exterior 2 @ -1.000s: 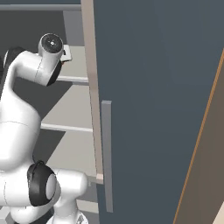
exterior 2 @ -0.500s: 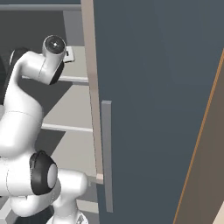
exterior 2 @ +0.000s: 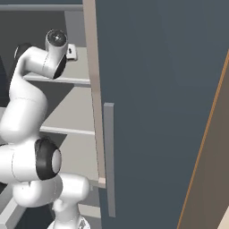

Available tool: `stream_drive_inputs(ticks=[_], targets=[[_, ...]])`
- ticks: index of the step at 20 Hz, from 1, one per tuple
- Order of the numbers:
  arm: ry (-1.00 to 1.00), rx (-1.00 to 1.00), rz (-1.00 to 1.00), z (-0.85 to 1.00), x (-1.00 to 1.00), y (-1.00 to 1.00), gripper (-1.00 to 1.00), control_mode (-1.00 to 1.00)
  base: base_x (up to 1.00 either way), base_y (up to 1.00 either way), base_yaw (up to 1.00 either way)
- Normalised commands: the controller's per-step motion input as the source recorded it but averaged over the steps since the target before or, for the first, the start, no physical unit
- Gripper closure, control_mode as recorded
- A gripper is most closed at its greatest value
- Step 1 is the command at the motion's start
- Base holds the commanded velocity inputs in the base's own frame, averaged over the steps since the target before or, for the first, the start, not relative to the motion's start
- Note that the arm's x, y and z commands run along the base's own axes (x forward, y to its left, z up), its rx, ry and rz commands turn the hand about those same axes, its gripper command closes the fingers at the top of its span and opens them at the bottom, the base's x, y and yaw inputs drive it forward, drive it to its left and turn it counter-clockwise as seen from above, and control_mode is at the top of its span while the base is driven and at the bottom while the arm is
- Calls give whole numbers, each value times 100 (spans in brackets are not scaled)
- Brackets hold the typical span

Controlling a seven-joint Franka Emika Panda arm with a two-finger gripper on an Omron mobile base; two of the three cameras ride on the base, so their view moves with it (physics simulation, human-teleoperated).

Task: Take the squash, sweet potato, and squash from the freezer and place them in the bowl on the counter.

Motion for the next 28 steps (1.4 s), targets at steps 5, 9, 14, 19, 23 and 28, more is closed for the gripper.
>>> stream_drive_inputs(ticks=[5,9,14,19,23,28], targets=[[0,-1,0,-11,37,0,-100,-100,0,0,0],[0,0,0,-12,13,1,-100,-100,0,0,0],[0,0,0,-11,1,13,-100,-100,0,0,0],[0,-1,0,-9,0,25,-100,-100,0,0,0],[-1,0,0,-11,3,5,-100,-100,0,0,0],[-3,0,0,-4,12,0,-100,-100,0,0,0]])
